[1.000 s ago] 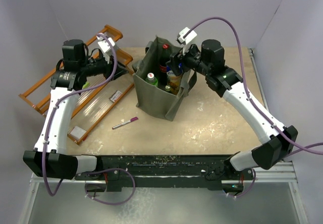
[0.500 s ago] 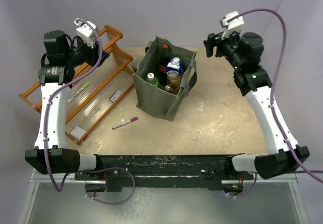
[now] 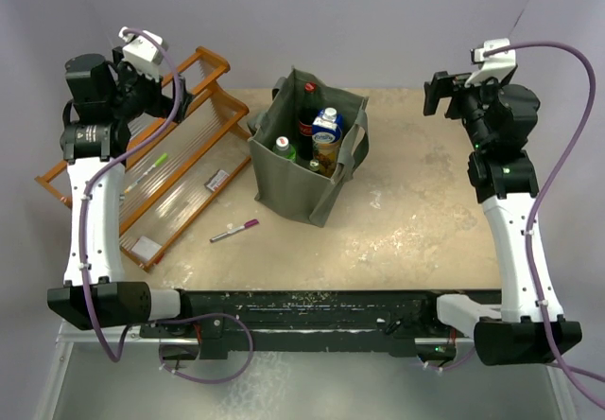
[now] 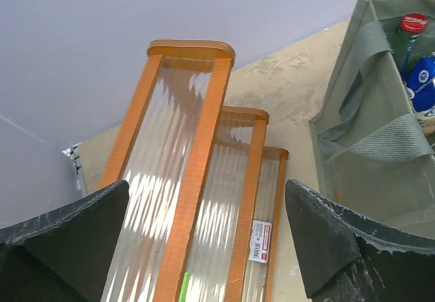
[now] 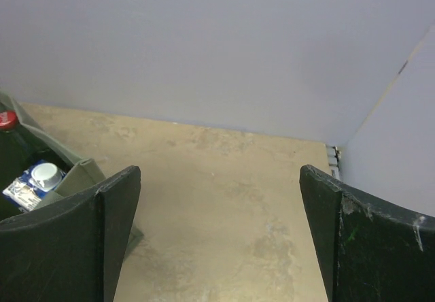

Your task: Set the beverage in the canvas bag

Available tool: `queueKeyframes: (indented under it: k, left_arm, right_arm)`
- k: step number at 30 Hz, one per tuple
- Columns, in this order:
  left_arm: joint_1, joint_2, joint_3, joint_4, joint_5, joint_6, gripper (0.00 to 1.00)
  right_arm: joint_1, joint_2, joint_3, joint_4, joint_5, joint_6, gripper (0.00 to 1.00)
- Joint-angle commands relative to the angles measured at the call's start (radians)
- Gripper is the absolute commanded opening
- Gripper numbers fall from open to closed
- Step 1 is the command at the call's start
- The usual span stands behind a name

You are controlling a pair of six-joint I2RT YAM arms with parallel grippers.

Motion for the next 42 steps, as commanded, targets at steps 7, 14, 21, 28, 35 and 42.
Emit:
queueKeyframes:
  k: [7, 14, 21, 28, 35, 42]
  left_arm:
    - [0.054, -0.105, 0.006, 0.019, -0.046, -0.037, 0.99]
    - [0.068, -0.175, -0.018, -0.043, 0.058, 0.044, 0.99]
    - [0.075, -0.182, -0.032, -0.042, 0.125, 0.008, 0.99]
    - [0.079, -0.189, -0.03, -0.042, 0.053, 0.002, 0.99]
    - [0.08, -0.281, -0.154, 0.117, -0.078, -0.041, 0.99]
    - [0.083, -0.274, -0.13, 0.074, 0.003, -0.02, 0.99]
  right_arm:
    - [-0.036, -0.072, -0.015, 0.064, 0.002, 0.028, 1.0]
    - [-0.036, -0.068, 0.015, 0.057, -0.015, 0.029, 1.0]
    - [-0.039, -0.08, 0.033, 0.028, -0.035, 0.021, 1.0]
    - [-0.041, -0.061, 0.05, 0.013, -0.036, 0.014, 1.0]
    - [-0.043, -0.036, 0.056, 0.041, -0.034, 0.03, 1.0]
    - [-0.043, -0.02, 0.074, 0.042, -0.046, 0.043, 1.0]
